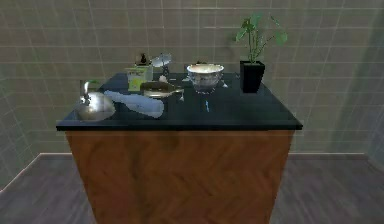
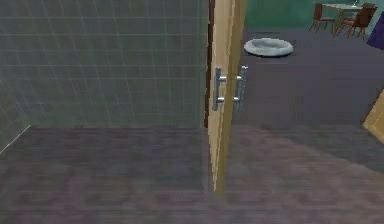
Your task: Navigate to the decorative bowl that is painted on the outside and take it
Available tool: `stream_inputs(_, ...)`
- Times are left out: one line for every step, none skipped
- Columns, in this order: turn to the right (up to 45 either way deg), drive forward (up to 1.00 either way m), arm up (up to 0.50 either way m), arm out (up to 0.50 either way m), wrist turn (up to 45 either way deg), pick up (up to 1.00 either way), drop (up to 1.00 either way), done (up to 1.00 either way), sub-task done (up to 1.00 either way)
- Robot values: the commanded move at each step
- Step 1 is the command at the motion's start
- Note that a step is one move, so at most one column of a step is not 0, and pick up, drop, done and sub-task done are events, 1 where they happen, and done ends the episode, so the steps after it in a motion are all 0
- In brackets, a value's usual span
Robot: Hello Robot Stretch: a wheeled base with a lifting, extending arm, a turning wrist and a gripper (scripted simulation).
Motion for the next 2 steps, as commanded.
stream_inputs(0.0, 0.4, 0.0, 0.0, 0.0, 0.0, 0.0, 0.0, 0.0)
stream_inputs(-45.0, 0.0, 0.0, 0.0, 0.0, 0.0, 0.0, 0.0, 0.0)
